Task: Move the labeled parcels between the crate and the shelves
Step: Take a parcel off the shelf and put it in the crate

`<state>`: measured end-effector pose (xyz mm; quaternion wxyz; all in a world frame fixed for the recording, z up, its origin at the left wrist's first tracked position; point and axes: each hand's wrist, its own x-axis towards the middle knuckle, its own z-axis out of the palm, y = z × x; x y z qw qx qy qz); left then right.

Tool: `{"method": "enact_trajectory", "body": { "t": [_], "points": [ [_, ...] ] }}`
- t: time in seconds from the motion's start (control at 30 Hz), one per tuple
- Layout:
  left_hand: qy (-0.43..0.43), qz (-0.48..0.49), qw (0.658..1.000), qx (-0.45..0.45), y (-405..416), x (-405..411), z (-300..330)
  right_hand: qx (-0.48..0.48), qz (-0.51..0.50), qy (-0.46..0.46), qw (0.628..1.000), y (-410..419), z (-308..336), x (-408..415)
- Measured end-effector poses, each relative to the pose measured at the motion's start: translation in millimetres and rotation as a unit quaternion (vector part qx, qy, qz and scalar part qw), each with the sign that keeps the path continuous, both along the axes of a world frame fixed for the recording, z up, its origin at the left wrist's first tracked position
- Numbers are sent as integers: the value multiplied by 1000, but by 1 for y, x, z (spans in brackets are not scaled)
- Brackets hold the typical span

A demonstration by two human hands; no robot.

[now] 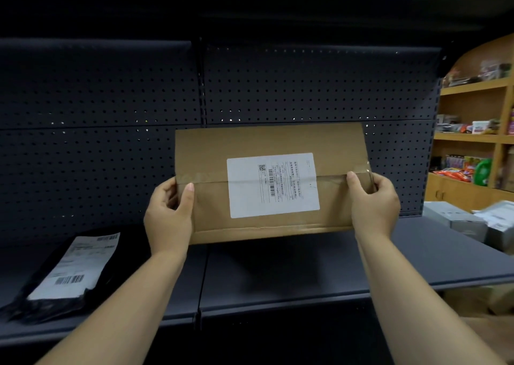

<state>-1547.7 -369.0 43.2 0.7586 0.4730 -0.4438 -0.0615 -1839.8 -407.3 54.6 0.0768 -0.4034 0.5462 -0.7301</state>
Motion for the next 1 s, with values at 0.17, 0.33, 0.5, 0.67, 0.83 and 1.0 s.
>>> {"method": "enact_trajectory", "body": {
  "t": [0.17, 0.33, 0.5, 0.67, 0.83, 1.0],
  "points": [
    [26, -24, 996, 80, -4, 4, 32, 130, 2, 86, 988, -5, 47, -13],
    [31, -65, 979, 193, -15, 8, 60, 238, 44, 145, 959, -11, 80, -26],
    [34, -107, 957, 266, -31, 12, 72, 293, 62, 181, 937, -18, 87, -27],
    [44, -123, 939, 319, -43, 15, 75, 350, 83, 213, 908, -26, 83, -23],
    [52, -135, 932, 331, -54, 17, 71, 378, 95, 236, 890, -33, 80, -20],
    [57, -133, 926, 349, -60, 15, 65, 397, 97, 251, 878, -45, 79, -19]
  ]
}}
